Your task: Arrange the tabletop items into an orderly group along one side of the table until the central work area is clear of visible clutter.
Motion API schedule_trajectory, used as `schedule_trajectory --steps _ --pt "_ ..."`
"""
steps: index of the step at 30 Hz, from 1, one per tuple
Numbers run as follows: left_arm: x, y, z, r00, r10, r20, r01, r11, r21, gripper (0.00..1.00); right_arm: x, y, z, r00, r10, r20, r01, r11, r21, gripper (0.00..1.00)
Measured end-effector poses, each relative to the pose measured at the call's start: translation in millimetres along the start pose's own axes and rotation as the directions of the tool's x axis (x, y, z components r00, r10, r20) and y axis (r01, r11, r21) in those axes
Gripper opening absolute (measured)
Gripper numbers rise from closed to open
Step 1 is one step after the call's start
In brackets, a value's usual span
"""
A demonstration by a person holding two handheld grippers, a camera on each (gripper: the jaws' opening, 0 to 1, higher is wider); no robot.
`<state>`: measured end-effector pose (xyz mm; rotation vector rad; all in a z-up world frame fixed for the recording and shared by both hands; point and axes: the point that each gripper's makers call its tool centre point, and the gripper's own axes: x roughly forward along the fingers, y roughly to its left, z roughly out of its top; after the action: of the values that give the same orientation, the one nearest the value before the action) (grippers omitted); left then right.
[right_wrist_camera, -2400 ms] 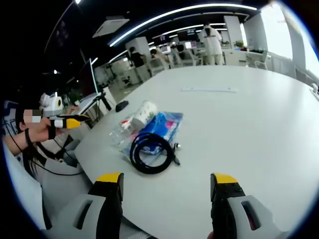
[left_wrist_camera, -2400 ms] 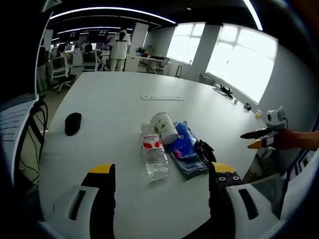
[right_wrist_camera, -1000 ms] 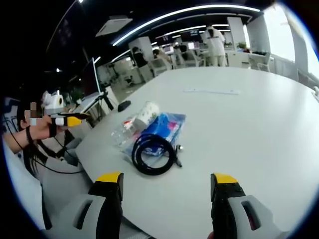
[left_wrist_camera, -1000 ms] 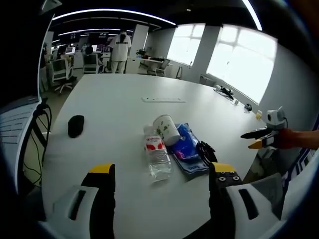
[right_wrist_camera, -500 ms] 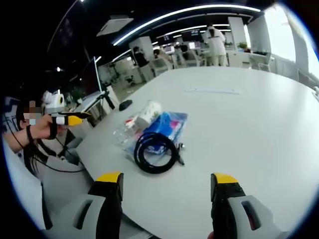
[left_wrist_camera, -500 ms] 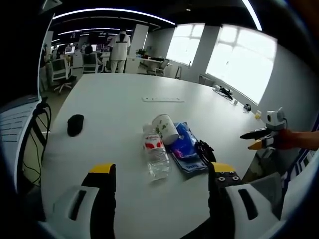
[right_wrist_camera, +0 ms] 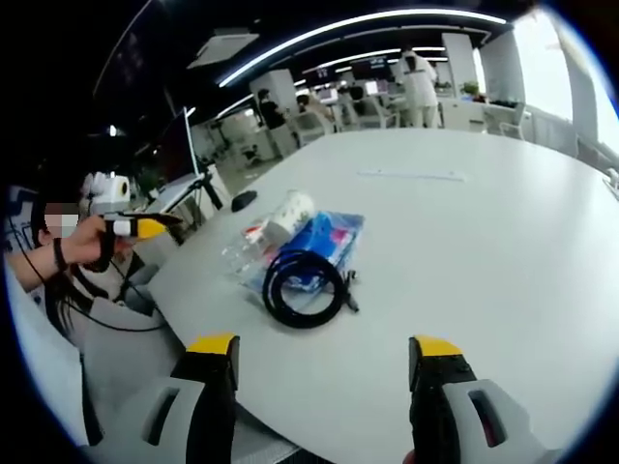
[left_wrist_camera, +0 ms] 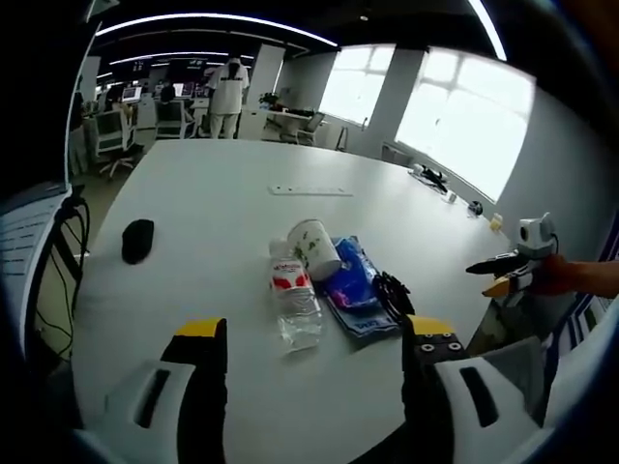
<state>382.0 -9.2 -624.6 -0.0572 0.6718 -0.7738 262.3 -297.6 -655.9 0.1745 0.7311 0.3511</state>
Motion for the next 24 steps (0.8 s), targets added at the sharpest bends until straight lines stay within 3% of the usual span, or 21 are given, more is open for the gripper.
schedule_trajectory --steps 24 --pt "33 10.1 7.0 0.999 0.028 -0.031 -0.032 0.994 -0.103 0.64 -1 7 -10.5 1.000 -0.004 0.005 0.004 0.999 0.033 0.71"
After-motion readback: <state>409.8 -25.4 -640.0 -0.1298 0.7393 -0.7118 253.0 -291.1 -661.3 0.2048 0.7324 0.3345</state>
